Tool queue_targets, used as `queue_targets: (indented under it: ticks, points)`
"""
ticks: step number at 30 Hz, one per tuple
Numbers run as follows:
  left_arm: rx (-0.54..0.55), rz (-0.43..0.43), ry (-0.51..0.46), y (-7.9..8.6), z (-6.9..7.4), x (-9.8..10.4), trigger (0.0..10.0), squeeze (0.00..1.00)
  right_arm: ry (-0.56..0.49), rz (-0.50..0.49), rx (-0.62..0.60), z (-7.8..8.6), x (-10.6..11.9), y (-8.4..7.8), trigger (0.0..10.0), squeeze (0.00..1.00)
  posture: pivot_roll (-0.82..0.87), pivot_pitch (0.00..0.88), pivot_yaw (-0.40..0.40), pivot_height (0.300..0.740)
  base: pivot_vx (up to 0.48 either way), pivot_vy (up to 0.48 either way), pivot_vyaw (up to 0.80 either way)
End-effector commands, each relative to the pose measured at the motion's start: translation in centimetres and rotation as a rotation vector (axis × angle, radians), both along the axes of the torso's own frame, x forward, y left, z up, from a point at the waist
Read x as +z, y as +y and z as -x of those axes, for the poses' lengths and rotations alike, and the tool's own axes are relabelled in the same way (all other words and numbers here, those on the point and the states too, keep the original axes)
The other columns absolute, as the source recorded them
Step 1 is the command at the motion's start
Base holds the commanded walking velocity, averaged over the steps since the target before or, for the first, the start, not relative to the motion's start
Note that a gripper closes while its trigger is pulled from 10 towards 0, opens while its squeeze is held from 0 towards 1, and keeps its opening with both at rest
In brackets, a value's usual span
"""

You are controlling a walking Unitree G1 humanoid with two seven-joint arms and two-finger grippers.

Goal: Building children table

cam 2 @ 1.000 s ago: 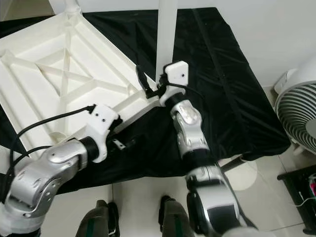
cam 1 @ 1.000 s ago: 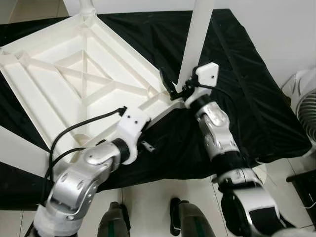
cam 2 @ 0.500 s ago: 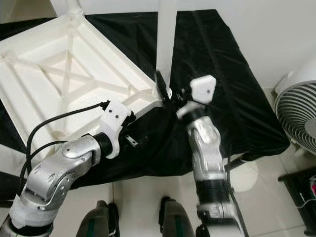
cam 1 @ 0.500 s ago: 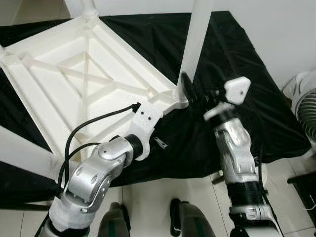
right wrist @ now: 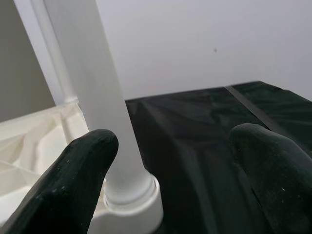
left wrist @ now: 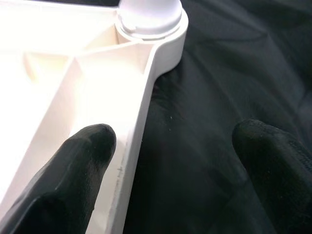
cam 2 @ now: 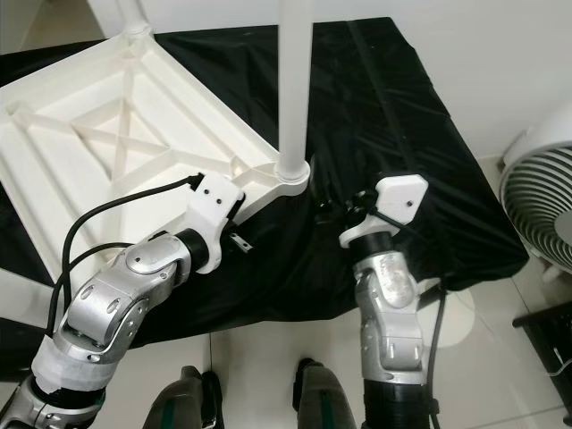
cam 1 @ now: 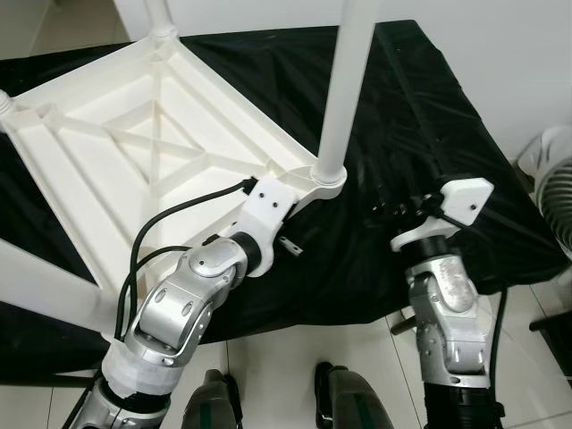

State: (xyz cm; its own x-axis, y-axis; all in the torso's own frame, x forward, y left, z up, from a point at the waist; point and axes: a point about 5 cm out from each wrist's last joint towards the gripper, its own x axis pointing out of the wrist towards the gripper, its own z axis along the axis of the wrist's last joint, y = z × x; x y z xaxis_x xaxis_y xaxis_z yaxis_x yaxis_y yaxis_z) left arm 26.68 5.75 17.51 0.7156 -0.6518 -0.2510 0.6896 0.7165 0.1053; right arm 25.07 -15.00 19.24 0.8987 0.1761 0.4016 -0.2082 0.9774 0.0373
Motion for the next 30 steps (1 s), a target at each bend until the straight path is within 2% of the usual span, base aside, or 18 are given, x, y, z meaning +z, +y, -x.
queue_targets:
  ticks: [1, 5, 13, 22, 24, 27, 30]
  points:
    - [0.051, -0.028, -0.006, 0.0, -0.3, -0.5, 10.0, 0.0, 0.006, -0.003, 0.003, 0.4, 0.2, 0.2, 10.0, 0.0, -0.15, 0.154, 0.083, 0.74, 0.0, 0.0, 0.0]
    - [0.073, -0.064, -0.01, -0.1, -0.7, -1.1, 10.0, 0.0, 0.023, -0.013, -0.002, 1.0, 0.4, 0.3, 10.0, 0.0, -0.16, 0.141, 0.095, 0.74, 0.0, 0.0, 0.0]
    - [0.091, -0.06, 0.007, -0.4, -1.7, -1.4, 10.0, 0.0, 0.059, -0.017, 0.012, 1.5, 0.0, 0.5, 10.0, 0.0, -0.14, 0.14, 0.106, 0.74, 0.0, 0.0, 0.0]
    - [0.034, -0.079, 0.006, -0.5, -1.8, -1.8, 10.0, 0.0, 0.119, -0.003, 0.018, 1.5, -0.4, 0.4, 10.0, 0.0, -0.14, 0.141, 0.104, 0.74, 0.0, 0.0, 0.0]
    - [0.041, -0.083, 0.019, -0.5, -1.6, -2.3, 10.0, 0.0, 0.128, -0.007, 0.011, 1.4, -0.4, 0.4, 10.0, 0.0, -0.14, 0.146, 0.099, 0.74, 0.0, 0.0, 0.0]
    - [0.106, -0.071, 0.054, -0.1, -1.7, -3.3, 10.0, 0.0, 0.129, -0.018, -0.002, 1.3, -0.3, 0.5, 10.0, 0.0, -0.15, 0.154, 0.089, 0.74, 0.0, 0.0, 0.0]
    - [0.131, -0.061, 0.059, 0.1, -1.9, -3.5, 10.0, 0.0, 0.13, -0.024, -0.005, 1.3, -0.3, 0.5, 10.0, 0.0, -0.15, 0.158, 0.083, 0.74, 0.0, 0.0, 0.0]
